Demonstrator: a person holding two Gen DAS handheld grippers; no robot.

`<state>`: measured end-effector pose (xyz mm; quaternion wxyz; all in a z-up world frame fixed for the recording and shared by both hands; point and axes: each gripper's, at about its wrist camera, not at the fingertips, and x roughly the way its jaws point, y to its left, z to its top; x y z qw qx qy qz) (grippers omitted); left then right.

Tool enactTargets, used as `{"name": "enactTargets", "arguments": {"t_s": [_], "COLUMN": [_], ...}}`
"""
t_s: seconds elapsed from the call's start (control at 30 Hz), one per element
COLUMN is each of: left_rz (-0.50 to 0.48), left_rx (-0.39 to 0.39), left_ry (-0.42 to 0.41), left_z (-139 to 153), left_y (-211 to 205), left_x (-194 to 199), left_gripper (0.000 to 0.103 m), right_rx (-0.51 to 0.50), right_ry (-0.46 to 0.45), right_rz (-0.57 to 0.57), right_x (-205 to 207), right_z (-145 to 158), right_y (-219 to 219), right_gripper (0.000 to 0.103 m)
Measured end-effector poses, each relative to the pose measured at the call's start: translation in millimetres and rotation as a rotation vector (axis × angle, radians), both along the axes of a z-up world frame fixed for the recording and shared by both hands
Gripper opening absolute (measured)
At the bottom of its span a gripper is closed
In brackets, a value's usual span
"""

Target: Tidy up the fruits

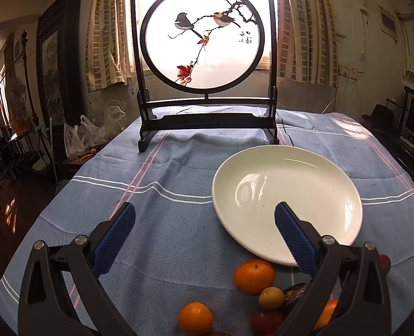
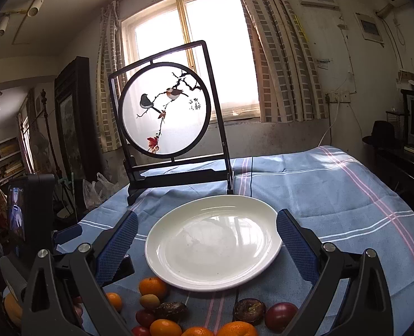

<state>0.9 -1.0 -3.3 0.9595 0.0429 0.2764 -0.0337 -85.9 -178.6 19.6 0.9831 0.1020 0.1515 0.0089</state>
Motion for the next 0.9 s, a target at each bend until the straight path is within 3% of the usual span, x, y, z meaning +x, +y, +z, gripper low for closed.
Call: {"name": "enactTargets", "arguments": {"t_s": [0.3,0.6,0.9], "left_rz": [-0.005,-0.025,-0.049], "left_rx": [-0.006,0.006,-0.045], "left_ry": [-0.018,-0.045,-0.058], "left_z": [3.2,6.0,23.7], "left_y": [-0.4,-5.8,2.3], "left_x": [-2.7,-7.4,-14.7], "left_gripper": [0.098,0.098,0.098], "right_rx": [0.035,-0.005,-0.011], "right_ry": [0.065,0.107,0.100], "right_rz": [0.036,0.060,0.116], "right_x": [6.9,11.3,-4.2], "right_z": [-6.5,-8.3,11.7], "right_y": [0.7,9.5,10.8], "right_gripper": [0.099,0.099,0.099]}}
